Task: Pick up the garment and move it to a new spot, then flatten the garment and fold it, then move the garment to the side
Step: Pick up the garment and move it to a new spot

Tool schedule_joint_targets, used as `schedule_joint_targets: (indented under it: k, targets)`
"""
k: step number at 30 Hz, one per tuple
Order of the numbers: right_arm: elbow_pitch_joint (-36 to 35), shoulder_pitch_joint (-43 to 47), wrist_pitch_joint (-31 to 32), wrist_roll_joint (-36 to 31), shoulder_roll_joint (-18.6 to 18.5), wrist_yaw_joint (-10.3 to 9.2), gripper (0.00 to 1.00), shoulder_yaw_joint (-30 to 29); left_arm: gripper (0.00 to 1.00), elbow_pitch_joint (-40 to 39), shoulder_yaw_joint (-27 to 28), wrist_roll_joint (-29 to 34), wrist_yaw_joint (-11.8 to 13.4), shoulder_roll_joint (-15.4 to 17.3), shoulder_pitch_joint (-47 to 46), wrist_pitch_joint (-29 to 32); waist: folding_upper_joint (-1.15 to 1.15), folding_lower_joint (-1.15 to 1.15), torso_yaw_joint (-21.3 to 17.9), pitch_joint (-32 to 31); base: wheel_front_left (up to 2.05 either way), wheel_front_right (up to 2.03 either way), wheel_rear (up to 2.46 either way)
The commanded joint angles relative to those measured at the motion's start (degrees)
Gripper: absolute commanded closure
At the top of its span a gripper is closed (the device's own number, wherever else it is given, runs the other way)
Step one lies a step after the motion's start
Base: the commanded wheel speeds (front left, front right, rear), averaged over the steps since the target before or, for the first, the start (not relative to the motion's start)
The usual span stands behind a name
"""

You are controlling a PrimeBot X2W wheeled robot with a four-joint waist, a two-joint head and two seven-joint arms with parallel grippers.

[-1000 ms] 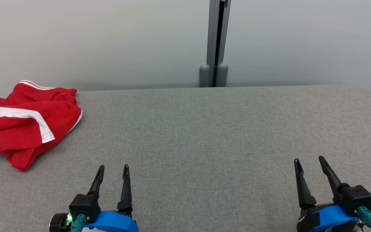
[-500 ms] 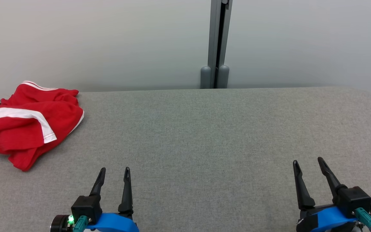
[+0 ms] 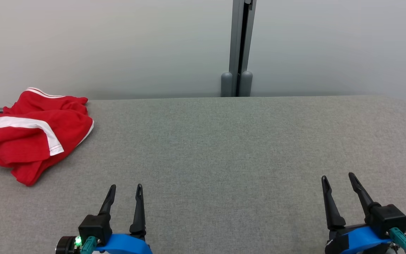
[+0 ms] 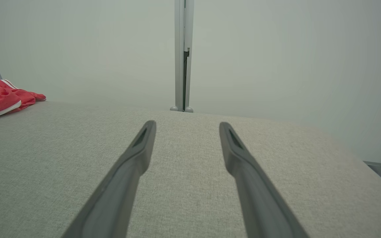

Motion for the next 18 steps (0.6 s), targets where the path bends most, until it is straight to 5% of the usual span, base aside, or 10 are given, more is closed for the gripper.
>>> schedule_joint_targets:
  k: [1,7,18]
  targets:
    - [0.08,0.73,-0.3,-0.03,-0.4,0.15,0.0,-0.14,0.0,0.06,-0.3,-0.11,0.2,0.07,-0.47,-0.28,0.0,0.0,0.1,0.0,0.0,0.0,0.0]
    - [0.16,1.0,-0.28,0.33,-0.39,0.15,0.0,-0.72,0.0,0.18,-0.47,-0.1,0.02,0.07,-1.01,-0.28,0.0,0.0,1.9,-0.12,0.0,0.0,0.0]
    - [-0.49,-0.51,-0.26,1.6,-0.36,0.14,0.0,-0.57,0.0,-0.45,-0.38,0.48,-0.1,0.66,-2.24,-0.23,0.0,0.0,15.07,0.56,0.0,0.0,0.0]
